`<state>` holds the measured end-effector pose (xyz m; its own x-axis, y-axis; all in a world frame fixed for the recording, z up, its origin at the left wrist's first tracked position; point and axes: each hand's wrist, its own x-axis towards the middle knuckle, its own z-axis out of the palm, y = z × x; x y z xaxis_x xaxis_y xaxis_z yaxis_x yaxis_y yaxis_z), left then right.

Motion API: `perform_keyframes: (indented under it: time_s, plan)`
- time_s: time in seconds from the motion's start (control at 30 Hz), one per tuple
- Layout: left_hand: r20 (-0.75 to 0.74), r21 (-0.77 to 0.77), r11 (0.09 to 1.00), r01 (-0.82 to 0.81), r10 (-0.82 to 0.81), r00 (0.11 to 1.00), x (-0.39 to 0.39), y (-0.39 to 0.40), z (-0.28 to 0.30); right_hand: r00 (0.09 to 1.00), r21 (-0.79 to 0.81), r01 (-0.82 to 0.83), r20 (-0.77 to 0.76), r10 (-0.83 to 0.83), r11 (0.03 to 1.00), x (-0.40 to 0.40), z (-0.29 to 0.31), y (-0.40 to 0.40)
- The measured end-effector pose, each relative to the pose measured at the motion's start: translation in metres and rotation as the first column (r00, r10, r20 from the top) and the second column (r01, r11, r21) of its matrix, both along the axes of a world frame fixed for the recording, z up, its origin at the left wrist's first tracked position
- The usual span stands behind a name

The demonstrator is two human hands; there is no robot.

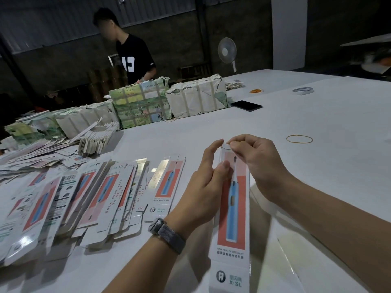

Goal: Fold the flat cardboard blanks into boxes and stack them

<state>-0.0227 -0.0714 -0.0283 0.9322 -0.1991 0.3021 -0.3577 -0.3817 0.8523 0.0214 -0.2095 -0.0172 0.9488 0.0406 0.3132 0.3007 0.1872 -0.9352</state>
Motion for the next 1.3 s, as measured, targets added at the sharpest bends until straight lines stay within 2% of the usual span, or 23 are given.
perform_keyframes:
  time_s: [0.27, 0.5, 0.67, 0.9, 1.3]
  plan:
    - [0.013, 0.023, 1.0, 0.004, -0.004, 1.0, 0.001, 0.0, -0.002, 0.994, -0.128, 0.072, 0.088, -0.061, 0.989, 0.004, -0.001, -0.006]
    - [0.04, 0.004, 1.0, -0.015, 0.015, 0.999, 0.002, 0.002, 0.0, 0.997, -0.053, -0.042, 0.068, 0.046, 0.998, 0.002, -0.002, -0.005]
    - [0.097, -0.078, 0.996, -0.052, 0.06, 0.993, 0.005, 0.007, 0.0, 0.986, -0.04, -0.157, 0.05, 0.159, 0.987, 0.0, -0.011, -0.002]
    - [0.096, -0.118, 0.989, -0.087, 0.099, 0.99, 0.004, 0.009, -0.001, 0.989, -0.011, -0.108, 0.098, 0.108, 0.994, 0.002, -0.013, 0.0]
    - [0.121, -0.114, 0.983, -0.147, 0.161, 0.98, 0.006, 0.009, -0.004, 0.994, 0.0, -0.086, 0.065, 0.086, 0.996, 0.0, -0.011, 0.003]
